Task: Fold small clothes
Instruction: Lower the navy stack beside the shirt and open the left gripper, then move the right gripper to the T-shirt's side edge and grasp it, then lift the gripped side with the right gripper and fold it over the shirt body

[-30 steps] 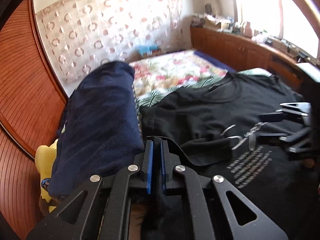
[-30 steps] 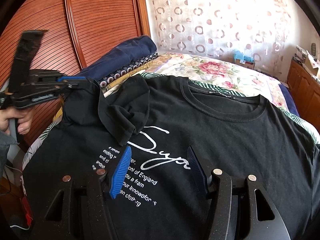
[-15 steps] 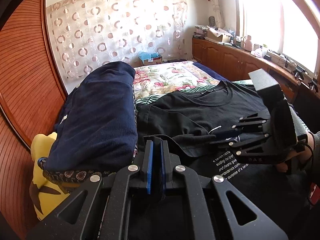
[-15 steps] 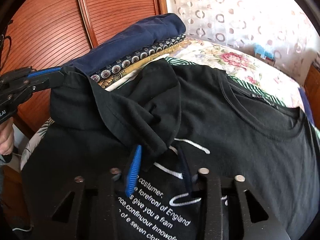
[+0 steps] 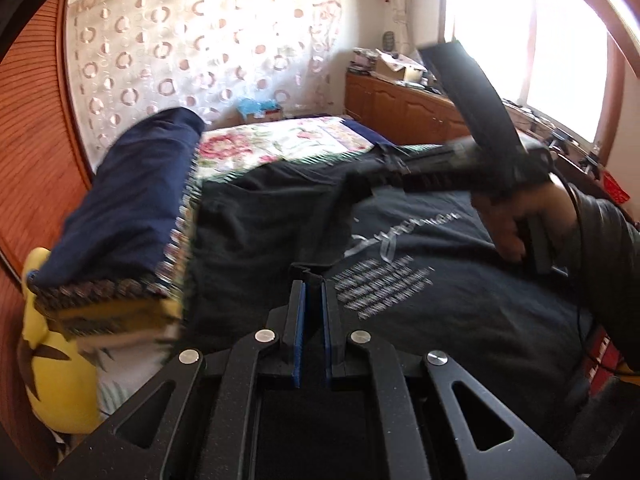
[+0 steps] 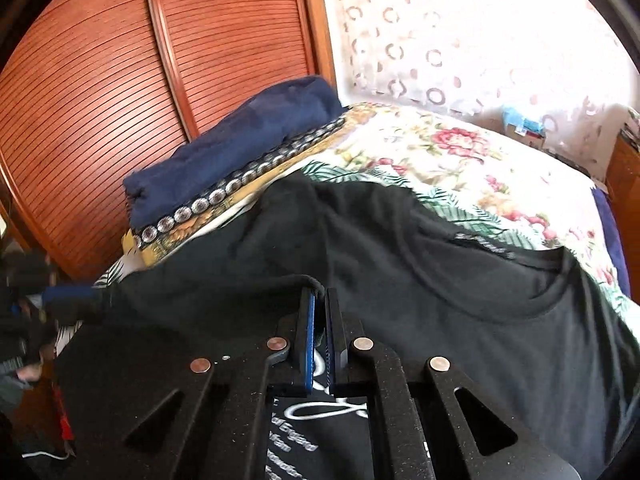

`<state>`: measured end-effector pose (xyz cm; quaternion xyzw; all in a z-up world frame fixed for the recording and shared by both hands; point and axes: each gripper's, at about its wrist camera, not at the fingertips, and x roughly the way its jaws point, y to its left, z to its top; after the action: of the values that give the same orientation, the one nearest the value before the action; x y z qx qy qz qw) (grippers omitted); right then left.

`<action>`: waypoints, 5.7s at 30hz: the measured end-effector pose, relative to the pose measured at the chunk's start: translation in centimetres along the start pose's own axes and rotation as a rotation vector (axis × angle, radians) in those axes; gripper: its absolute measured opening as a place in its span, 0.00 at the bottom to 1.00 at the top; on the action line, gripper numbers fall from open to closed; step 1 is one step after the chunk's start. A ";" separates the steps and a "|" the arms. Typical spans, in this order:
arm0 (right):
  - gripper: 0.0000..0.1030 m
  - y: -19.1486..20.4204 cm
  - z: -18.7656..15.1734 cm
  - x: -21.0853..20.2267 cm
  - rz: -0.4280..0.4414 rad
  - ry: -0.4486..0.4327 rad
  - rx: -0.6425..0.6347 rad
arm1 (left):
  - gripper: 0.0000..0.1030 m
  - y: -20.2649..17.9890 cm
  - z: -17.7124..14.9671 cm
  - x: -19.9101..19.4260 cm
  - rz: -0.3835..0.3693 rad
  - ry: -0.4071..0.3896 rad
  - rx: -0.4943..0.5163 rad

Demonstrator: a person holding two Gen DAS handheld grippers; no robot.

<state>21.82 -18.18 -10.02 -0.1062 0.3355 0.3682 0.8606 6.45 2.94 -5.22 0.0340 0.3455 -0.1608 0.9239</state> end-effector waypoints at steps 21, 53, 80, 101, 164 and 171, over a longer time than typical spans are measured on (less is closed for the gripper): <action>0.45 0.1 -3.5 -3.4 -0.186 0.008 0.023 | 0.78 1.1 0.3 2.1 0.032 0.006 -0.083; 0.46 -3.7 -14.2 -16.5 -0.440 -0.050 0.296 | 0.82 1.3 0.7 9.3 0.107 0.182 -0.078; 0.46 -11.5 -17.7 -20.4 -0.526 0.004 0.548 | 0.83 1.2 0.8 9.5 0.108 0.183 -0.077; 0.06 -9.8 -14.6 -20.7 -0.576 -0.076 0.374 | 0.83 1.2 0.8 9.5 0.107 0.183 -0.078; 0.04 -4.0 -2.2 -12.1 -0.291 -0.048 0.170 | 0.83 0.8 2.3 4.2 0.086 0.024 -0.109; 0.17 -2.2 1.2 -7.8 -0.290 -0.020 0.111 | 0.83 0.0 2.1 3.6 0.060 0.011 -0.100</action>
<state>20.02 -23.59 -4.19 -0.1019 0.3279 0.2219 0.9126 10.31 1.56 -6.00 -0.0006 0.3570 -0.1152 0.9270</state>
